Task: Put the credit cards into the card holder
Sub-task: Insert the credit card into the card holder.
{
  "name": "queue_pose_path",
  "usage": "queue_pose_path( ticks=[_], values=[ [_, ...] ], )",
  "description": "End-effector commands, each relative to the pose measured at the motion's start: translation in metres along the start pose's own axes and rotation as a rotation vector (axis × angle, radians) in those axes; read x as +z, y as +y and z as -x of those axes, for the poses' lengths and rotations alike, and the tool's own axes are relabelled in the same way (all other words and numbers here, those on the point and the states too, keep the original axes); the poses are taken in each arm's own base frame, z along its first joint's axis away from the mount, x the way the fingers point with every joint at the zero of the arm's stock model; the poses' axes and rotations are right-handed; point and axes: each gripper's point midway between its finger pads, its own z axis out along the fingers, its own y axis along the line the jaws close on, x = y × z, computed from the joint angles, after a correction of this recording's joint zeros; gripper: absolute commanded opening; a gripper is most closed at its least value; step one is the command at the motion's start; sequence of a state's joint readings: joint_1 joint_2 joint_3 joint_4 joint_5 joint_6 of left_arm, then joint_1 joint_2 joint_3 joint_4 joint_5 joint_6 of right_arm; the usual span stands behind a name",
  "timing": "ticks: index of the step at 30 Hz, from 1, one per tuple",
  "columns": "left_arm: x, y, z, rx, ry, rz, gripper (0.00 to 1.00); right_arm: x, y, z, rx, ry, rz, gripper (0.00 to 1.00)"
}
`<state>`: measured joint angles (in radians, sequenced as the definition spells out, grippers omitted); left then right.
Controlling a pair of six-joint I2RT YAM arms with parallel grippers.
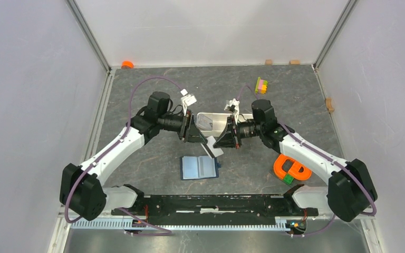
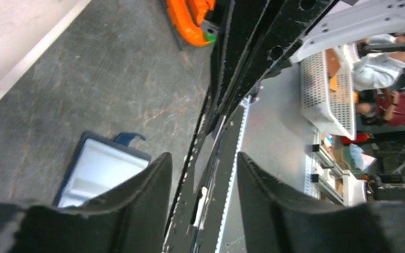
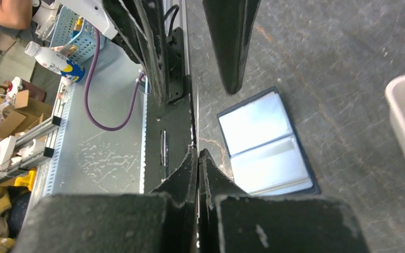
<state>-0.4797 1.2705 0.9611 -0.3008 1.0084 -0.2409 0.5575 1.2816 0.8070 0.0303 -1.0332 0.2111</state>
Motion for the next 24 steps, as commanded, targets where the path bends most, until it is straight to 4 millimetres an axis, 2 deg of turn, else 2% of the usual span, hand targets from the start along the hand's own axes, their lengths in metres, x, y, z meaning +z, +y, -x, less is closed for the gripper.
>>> queue_pose_path(
  ticks=[1,2,4,6,9,11,14,20,24],
  values=[
    [-0.01,0.018,0.001,-0.04,-0.082,0.194,0.66,0.001,0.0,0.004,0.104,-0.083,-0.07,0.0],
    [-0.017,0.032,-0.001,-0.068,-0.121,0.303,0.73,0.0,-0.007,-0.001,0.158,-0.106,-0.118,0.0],
    [-0.03,0.059,-0.017,-0.17,-0.179,0.482,0.75,0.001,-0.011,-0.01,0.284,-0.162,-0.161,0.0],
    [-0.042,0.077,-0.038,-0.288,-0.213,0.608,0.76,0.004,-0.013,-0.02,0.34,-0.192,-0.194,0.0],
    [-0.052,0.094,-0.074,-0.422,-0.215,0.722,0.76,0.01,-0.019,-0.038,0.455,-0.226,-0.263,0.0],
    [-0.058,0.102,-0.095,-0.478,-0.21,0.774,0.76,0.016,-0.018,-0.049,0.528,-0.244,-0.262,0.0],
    [-0.057,0.105,-0.117,-0.531,-0.19,0.78,0.79,0.027,-0.02,-0.067,0.616,-0.241,-0.278,0.0],
    [-0.041,0.108,-0.136,-0.602,-0.159,0.714,0.79,0.047,-0.028,-0.09,0.695,-0.216,-0.324,0.0],
    [-0.036,0.115,-0.148,-0.625,-0.128,0.717,0.73,0.057,-0.034,-0.105,0.733,-0.19,-0.358,0.0]
  ],
)
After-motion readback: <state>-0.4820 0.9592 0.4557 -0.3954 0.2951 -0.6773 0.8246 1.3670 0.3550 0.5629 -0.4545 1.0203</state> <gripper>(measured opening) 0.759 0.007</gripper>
